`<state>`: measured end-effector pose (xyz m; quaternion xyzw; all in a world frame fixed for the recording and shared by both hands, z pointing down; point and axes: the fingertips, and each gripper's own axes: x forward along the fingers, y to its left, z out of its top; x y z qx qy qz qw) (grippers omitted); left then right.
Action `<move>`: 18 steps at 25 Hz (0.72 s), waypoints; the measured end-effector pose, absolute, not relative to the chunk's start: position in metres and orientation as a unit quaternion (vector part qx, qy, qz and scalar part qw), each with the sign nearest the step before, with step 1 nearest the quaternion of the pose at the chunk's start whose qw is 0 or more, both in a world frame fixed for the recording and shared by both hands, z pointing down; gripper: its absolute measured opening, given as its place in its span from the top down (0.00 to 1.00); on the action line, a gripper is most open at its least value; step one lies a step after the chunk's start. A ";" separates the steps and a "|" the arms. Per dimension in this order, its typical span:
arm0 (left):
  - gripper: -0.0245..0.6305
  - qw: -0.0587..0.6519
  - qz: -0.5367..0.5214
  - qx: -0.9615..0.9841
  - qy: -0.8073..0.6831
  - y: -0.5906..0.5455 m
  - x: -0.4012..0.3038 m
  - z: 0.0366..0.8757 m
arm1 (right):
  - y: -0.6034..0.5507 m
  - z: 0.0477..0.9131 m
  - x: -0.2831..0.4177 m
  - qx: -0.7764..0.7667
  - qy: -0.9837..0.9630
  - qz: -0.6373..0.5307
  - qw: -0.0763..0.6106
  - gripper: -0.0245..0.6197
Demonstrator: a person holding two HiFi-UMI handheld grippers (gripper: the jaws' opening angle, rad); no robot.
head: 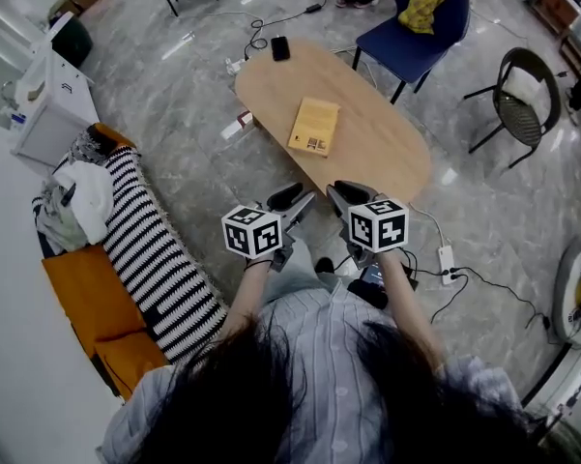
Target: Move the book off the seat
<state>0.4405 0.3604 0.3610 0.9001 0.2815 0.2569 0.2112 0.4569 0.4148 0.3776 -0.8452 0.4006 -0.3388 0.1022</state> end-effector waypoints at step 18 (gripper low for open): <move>0.70 0.202 0.253 0.909 0.263 0.348 0.390 0.359 | 0.386 0.378 0.420 -0.827 0.441 -0.335 0.098 0.85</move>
